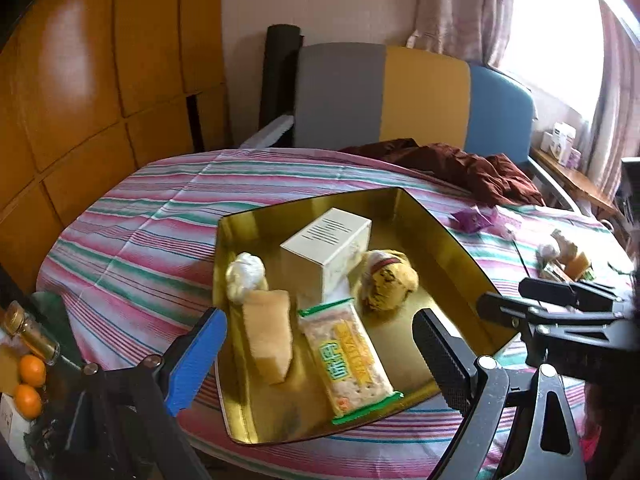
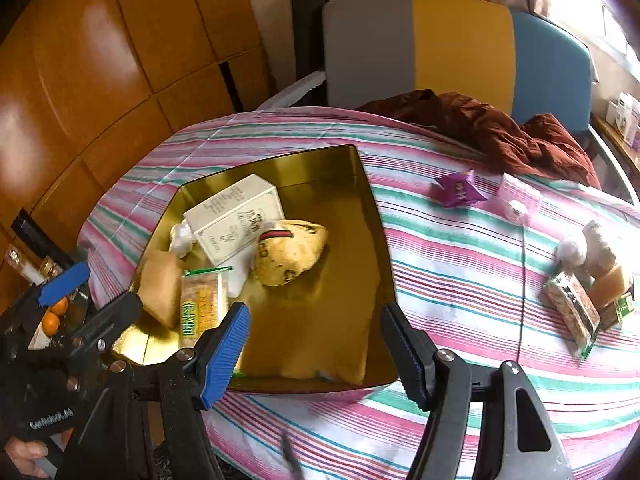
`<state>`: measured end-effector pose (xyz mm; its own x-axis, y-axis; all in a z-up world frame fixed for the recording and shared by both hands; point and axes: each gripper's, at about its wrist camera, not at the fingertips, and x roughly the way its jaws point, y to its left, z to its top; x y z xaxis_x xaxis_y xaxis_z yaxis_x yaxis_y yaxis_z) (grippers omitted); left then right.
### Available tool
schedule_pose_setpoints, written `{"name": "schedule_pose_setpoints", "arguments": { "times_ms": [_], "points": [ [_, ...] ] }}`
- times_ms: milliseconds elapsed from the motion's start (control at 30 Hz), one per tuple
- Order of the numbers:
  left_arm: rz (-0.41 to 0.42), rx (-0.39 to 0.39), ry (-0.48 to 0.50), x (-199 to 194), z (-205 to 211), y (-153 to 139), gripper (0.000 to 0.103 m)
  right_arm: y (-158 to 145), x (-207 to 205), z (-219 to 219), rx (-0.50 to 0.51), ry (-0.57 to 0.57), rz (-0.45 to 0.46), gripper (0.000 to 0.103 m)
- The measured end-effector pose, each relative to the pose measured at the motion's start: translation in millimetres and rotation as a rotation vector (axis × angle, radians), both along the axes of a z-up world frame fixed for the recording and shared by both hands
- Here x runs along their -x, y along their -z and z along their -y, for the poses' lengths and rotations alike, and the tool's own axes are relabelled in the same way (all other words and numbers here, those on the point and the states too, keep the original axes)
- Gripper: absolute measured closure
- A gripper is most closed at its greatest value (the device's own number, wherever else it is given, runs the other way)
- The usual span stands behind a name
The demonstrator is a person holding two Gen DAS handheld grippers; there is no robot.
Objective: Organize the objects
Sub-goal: 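Open both tools and withdraw them from the tray, then move both tools over the item pile beside the tray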
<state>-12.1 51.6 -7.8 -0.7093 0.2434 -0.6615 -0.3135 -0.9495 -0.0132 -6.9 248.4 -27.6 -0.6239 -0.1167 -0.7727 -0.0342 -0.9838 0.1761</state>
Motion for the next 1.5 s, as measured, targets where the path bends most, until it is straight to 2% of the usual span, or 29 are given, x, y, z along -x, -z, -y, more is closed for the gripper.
{"name": "schedule_pose_setpoints", "arguments": {
  "times_ms": [300, 567, 933, 1067, 1200, 1367, 1433, 1500],
  "points": [
    [0.029, 0.026, 0.057, -4.3, -19.8, 7.2, 0.008, 7.5, -3.3, -28.9, 0.017, 0.069, 0.017, 0.033],
    [0.043, 0.040, 0.122, -6.2, -38.8, 11.6, 0.008, 24.4, -9.1, -71.3, 0.034, 0.172, 0.074, 0.033],
    [0.010, 0.063, 0.224, 5.6, -83.4, -1.1, 0.009, 22.4, -6.1, -146.4, -0.024, 0.295, 0.119, 0.033],
    [0.040, 0.041, 0.260, 16.1, -103.9, -4.0, 0.009, 18.5, 1.3, -177.0, -0.060, 0.330, 0.123, 0.033],
    [0.088, -0.013, 0.290, 31.5, -125.1, -10.3, 0.010, 18.0, 10.9, -205.8, -0.081, 0.362, 0.119, 0.033],
    [0.106, -0.030, 0.314, 53.9, -157.0, -16.3, 0.013, 28.1, 9.7, -236.5, -0.010, 0.417, 0.091, 0.033],
    [0.119, -0.032, 0.325, 64.4, -171.7, -17.4, 0.013, 35.4, 8.9, -241.4, 0.020, 0.428, 0.117, 0.033],
    [0.130, -0.038, 0.338, 73.3, -185.3, -17.6, 0.015, 33.1, 9.1, -240.9, 0.025, 0.419, 0.106, 0.033]
  ]
}}
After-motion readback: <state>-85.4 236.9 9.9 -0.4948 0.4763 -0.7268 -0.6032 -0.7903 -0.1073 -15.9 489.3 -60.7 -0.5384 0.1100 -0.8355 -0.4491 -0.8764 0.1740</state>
